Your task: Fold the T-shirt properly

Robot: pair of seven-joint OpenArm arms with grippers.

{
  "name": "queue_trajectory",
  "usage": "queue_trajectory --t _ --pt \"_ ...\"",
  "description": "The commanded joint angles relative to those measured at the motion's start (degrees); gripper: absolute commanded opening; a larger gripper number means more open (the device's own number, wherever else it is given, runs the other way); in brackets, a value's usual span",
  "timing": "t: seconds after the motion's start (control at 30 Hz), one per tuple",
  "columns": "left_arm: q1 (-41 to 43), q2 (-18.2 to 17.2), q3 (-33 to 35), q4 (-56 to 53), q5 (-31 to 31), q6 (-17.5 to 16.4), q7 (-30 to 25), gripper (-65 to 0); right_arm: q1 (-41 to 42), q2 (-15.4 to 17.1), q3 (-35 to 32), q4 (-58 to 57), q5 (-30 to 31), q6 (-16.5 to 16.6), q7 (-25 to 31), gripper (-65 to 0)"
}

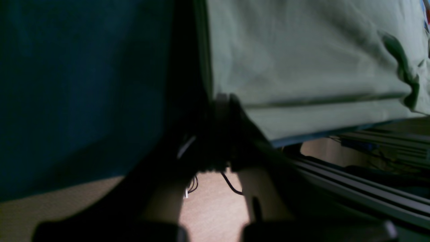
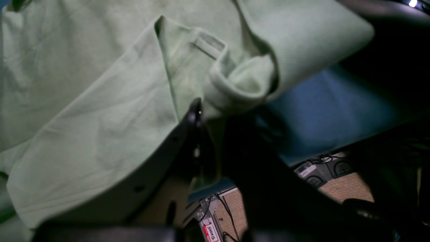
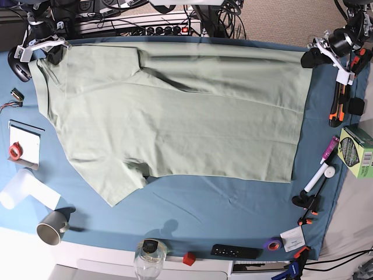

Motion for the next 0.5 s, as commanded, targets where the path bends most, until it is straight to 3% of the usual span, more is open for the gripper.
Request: queue_trajectory --t 0.0,0.03,0.07,0.1,0.13,0.2,0.3,0.47 --pt "0.55 -1.07 -0.59 0.31 1.77 0.68 0.48 -65.0 -0.35 0.79 0.50 1.03 -0.44 -0.28 2.05 -65.0" --pt "0.55 -1.05 -0.59 0.31 1.77 0.68 0.70 -61.3 -0.35 0.81 0.50 1.03 -0.83 -0.24 2.08 -65.0" --pt "0.55 -1.05 -0.59 0.31 1.73 0.68 0.96 -52.4 -0.33 0.81 0.50 1.03 -0.96 -0.17 2.14 -65.0" --pt "0.55 -1.05 -0.59 0.31 1.68 0.68 1.14 -44.3 -0.35 0.81 0.50 1.03 -0.96 0.63 2.12 -61.1" --pt "0.55 -1.07 -0.59 0.31 1.68 0.68 1.14 -39.0 -0.35 0.79 0.50 1.03 -0.96 1.44 2.12 -50.9" --pt "0.55 -1.07 -0.59 0.33 1.68 0.70 1.11 -37.5 -0.33 0.81 0.50 1.03 -0.94 1.29 2.21 -34.8" --pt "0.55 -1.07 -0.59 0.35 1.70 0.68 1.11 -37.5 -0.35 0.81 0.52 1.03 -1.03 -0.35 2.99 -33.5" --pt "0.57 -1.07 -0.87 1.09 2.19 0.66 1.16 -37.5 -0.33 0.83 0.63 1.14 -5.27 -0.35 4.28 -33.5"
